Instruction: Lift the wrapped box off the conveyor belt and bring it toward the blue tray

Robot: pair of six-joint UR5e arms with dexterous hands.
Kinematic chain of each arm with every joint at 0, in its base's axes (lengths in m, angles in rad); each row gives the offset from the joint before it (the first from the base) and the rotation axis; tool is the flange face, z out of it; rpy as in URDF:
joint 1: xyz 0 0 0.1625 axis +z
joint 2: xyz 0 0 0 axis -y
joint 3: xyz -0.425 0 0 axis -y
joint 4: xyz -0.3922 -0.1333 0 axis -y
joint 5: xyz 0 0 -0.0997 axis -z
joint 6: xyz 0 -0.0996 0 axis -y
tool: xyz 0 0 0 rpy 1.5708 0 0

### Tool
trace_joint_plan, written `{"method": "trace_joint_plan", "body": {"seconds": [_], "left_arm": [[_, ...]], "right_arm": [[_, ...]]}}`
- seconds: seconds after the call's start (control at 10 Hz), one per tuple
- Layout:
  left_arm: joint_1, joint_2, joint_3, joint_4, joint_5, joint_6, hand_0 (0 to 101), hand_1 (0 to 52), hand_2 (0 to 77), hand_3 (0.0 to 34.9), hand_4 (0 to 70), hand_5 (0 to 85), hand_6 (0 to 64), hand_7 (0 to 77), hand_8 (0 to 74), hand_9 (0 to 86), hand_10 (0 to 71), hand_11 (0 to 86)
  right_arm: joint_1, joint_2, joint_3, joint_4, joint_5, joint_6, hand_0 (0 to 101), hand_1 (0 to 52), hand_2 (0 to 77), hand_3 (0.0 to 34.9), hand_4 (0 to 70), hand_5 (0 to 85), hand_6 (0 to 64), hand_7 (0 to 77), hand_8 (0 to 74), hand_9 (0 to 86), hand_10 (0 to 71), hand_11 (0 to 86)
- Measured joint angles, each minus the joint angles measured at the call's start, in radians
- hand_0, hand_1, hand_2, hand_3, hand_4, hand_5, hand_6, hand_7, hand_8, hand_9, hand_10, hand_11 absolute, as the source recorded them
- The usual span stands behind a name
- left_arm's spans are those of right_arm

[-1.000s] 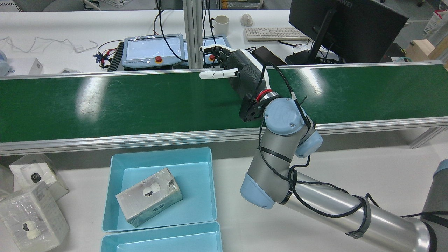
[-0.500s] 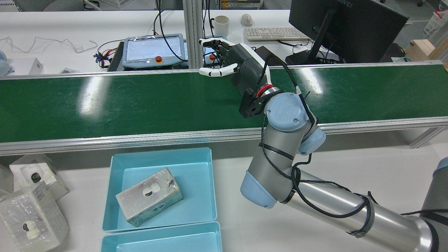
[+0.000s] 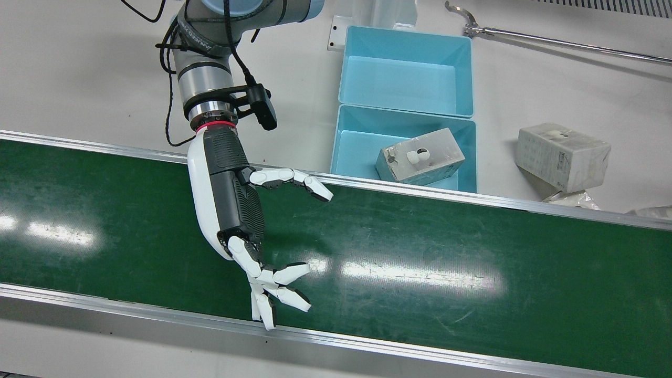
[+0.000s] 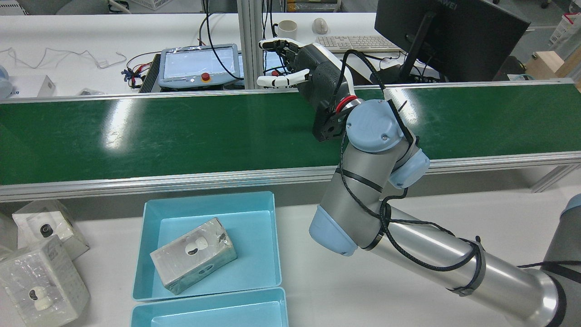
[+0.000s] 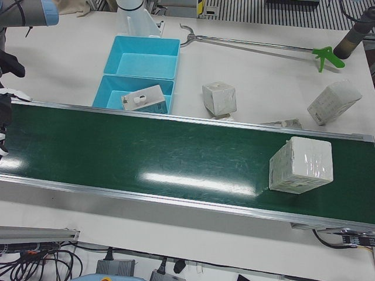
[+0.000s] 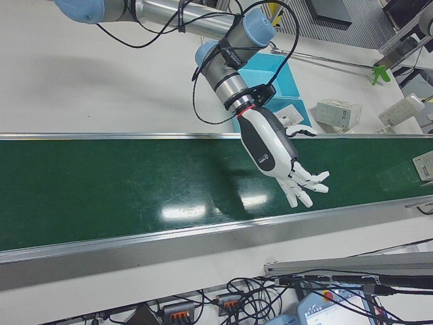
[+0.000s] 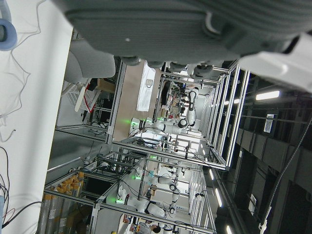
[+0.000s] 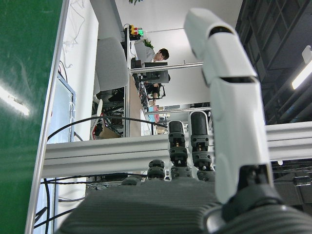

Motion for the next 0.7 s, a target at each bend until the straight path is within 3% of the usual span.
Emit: {"method": "trace_joint_plan", "body": {"seconds": [0.1,0.3,0.4,0.6,0.7], "left_arm": [[0.0,0.0,0.0,0.0,0.0,0.0,0,0.0,0.5,0.0,0.0,1.1,0.5,0.0,0.5,0.0,0.0,0.5],[0.0,0.0,0.0,0.0,0.0,0.0,0,0.0,0.5,0.0,0.0,1.1,0.5,0.0,0.5,0.0,0.5,0.5],[0.0,0.0,0.0,0.0,0.0,0.0,0,0.0,0.5,0.0,0.0,1.1,0.5,0.5,0.5,0.5,0.5,0.5],[0.0,0.0,0.0,0.0,0.0,0.0,0,0.0,0.5,0.0,0.0,1.1,0.5,0.0,0.5,0.5,0.5,0.5],[0.0,0.0,0.0,0.0,0.0,0.0,0,0.0,0.5,0.0,0.0,1.1,0.5,0.0,0.5,0.0,0.5,0.5]], "right_arm": [[0.001,-0.001,-0.016,0.039,-0.003,-0.011,51,18.0,19.6,0.0,15.3,34.9,11.4,14.7,3.8,7.1,0.0,1.1],[-0.004,0.0,-0.059,0.128,-0.006,-0.023,51,18.0,15.8,0.0,15.3,34.9,11.4,14.7,3.8,7.1,0.0,1.1],[-0.006,0.0,-0.068,0.146,-0.007,-0.025,51,18.5,14.7,0.0,14.7,34.9,9.8,14.2,2.2,5.4,0.0,0.5],[-0.009,0.002,-0.076,0.14,-0.007,-0.027,51,17.5,12.0,0.0,14.7,31.6,8.2,9.8,1.6,3.3,0.0,0.5],[-0.013,0.004,-0.079,0.132,-0.006,-0.027,48,8.7,1.6,0.0,14.2,31.1,6.5,9.3,0.0,2.7,0.0,0.5]]}}
